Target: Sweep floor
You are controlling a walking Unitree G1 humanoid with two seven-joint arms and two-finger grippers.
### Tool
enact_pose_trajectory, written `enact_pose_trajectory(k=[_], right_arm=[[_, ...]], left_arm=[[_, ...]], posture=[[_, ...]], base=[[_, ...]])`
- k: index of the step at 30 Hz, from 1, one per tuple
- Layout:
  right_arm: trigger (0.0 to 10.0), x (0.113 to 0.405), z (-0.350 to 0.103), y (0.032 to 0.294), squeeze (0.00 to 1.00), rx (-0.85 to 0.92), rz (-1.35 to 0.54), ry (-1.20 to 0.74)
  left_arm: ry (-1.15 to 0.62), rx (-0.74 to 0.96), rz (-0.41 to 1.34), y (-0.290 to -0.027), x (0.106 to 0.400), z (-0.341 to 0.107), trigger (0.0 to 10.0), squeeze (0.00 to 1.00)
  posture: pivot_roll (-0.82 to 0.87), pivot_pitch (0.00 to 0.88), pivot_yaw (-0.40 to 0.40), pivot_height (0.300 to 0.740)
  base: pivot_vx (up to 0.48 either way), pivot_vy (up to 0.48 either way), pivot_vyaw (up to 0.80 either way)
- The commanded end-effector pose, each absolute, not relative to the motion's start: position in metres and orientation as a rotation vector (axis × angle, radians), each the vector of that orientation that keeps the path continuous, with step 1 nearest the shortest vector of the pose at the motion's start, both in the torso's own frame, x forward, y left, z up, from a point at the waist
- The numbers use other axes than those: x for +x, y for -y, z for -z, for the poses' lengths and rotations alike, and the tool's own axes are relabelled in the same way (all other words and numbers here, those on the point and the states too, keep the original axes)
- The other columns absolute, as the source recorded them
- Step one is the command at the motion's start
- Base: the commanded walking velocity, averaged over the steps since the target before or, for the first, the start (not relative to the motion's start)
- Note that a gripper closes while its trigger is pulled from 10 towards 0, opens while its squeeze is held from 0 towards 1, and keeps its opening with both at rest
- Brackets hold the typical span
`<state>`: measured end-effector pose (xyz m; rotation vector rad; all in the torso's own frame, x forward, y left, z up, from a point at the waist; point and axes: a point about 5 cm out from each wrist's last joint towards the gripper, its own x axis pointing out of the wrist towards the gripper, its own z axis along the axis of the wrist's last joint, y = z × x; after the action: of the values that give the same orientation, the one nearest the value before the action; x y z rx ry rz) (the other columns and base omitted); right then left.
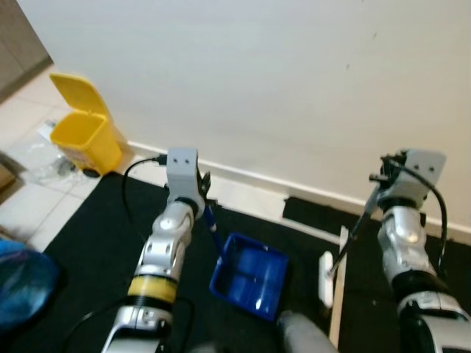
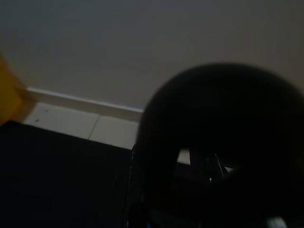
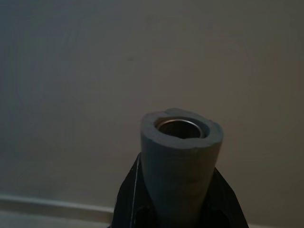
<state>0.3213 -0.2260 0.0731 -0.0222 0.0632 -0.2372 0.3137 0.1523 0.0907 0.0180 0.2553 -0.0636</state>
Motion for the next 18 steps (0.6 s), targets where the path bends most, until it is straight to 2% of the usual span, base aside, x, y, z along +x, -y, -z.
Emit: enact_pose_trajectory(k=[1,8,10,12,14,18], right_arm=[[10.0,0.327,-0.083,0.221,0.0,-0.028,0.209,-0.019],[10.0,0.328,-0.084,0.218,0.0,-0.028,0.195,-0.013],[10.0,0.332,-0.09,0.207,0.0,-0.012,0.127,0.021],[10.0,0.335,-0.094,0.198,0.0,0.005,0.079,0.052],[10.0,0.335,-0.095,0.197,0.0,0.007,0.075,0.056],[10.0,0.336,-0.096,0.196,0.0,0.009,0.072,0.058]], left_arm=[[-0.25,0.035,0.027,-0.158,0.314,-0.091,10.0,0.0],[-0.252,0.039,0.01,-0.16,0.314,-0.09,10.0,0.0],[-0.287,0.075,-0.17,-0.186,0.314,-0.086,10.0,0.0],[-0.296,0.093,-0.259,-0.2,0.313,-0.085,10.0,0.0],[-0.294,0.095,-0.265,-0.201,0.313,-0.086,10.0,0.0],[-0.293,0.095,-0.272,-0.202,0.313,-0.086,10.0,0.0]], posture=[[-0.04,0.024,0.022,0.74],[-0.04,0.024,0.022,0.74],[-0.04,0.025,0.019,0.74],[-0.03,0.024,0.017,0.74],[-0.03,0.024,0.017,0.74],[-0.03,0.024,0.016,0.74]], base=[[0.0,0.0,0.0],[0.0,0.0,0.0],[0.0,0.0,0.0],[0.0,0.0,0.0],[0.0,0.0,0.0],[0.277,0.0,0.0]])
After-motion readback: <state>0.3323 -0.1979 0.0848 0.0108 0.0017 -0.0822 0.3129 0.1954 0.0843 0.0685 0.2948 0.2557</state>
